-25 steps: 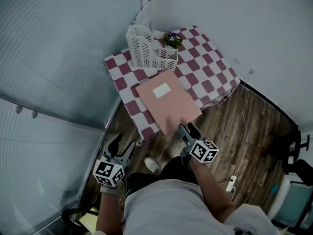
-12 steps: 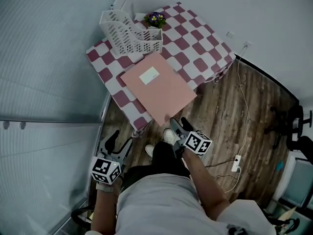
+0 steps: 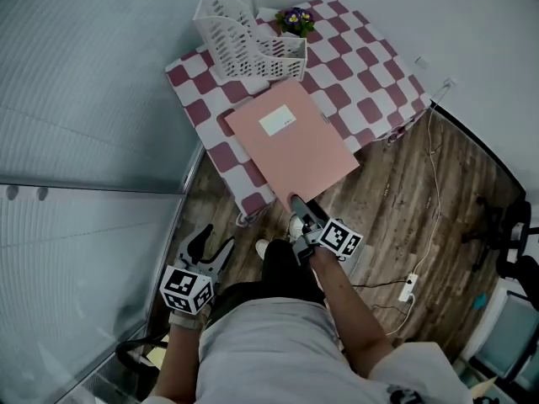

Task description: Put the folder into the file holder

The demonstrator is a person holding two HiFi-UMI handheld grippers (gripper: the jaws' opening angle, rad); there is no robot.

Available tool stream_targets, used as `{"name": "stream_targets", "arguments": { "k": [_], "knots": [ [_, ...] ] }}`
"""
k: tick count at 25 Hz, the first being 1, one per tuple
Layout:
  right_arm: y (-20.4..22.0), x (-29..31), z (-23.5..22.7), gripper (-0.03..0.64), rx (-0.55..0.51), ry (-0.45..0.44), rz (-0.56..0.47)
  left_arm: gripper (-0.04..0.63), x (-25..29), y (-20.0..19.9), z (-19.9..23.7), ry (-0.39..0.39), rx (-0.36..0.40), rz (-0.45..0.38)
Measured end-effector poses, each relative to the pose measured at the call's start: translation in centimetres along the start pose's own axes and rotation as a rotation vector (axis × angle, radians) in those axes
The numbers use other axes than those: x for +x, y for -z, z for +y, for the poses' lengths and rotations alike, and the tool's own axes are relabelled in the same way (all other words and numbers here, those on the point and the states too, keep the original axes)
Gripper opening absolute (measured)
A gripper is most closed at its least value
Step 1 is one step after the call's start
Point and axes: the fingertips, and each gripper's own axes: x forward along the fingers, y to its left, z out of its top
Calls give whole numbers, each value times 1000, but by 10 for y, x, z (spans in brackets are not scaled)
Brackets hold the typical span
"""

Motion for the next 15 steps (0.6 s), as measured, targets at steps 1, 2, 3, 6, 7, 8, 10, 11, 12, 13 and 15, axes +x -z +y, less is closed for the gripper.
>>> {"name": "stream_targets", "arguments": {
  "k": [1,2,3,6,7,8,10,11,12,13,15],
  "knots": [
    [2,3,1,382,7,-5,7,229,-1,1,0,-2,-6,-1],
    [4,6,1,382,15,-8,12,229,-2,2,0,-5,-9,-2],
    [4,8,2,382,25,-9,12,229,-3,3,0,-6,-11,0],
    [4,9,1,380,52,-11,2,229,-6,6,2,-13,-17,8],
    [4,8,0,380,49,-8,4,229,-7,6,3,-15,-20,8],
    [4,8,0,379,39,-3,9,229,-7,6,4,-17,-23,6],
    [3,6,0,364,18,12,17,229,-7,5,7,-16,-26,-1],
    [2,4,1,357,14,18,16,229,-7,4,7,-15,-28,-5],
    [0,2,1,354,11,24,11,229,-7,2,7,-13,-29,-9],
    [-4,0,2,351,9,28,3,229,-6,1,6,-10,-29,-14],
    [-12,-5,5,347,4,31,-15,229,-4,-4,5,-3,-27,-26]
  ]
}}
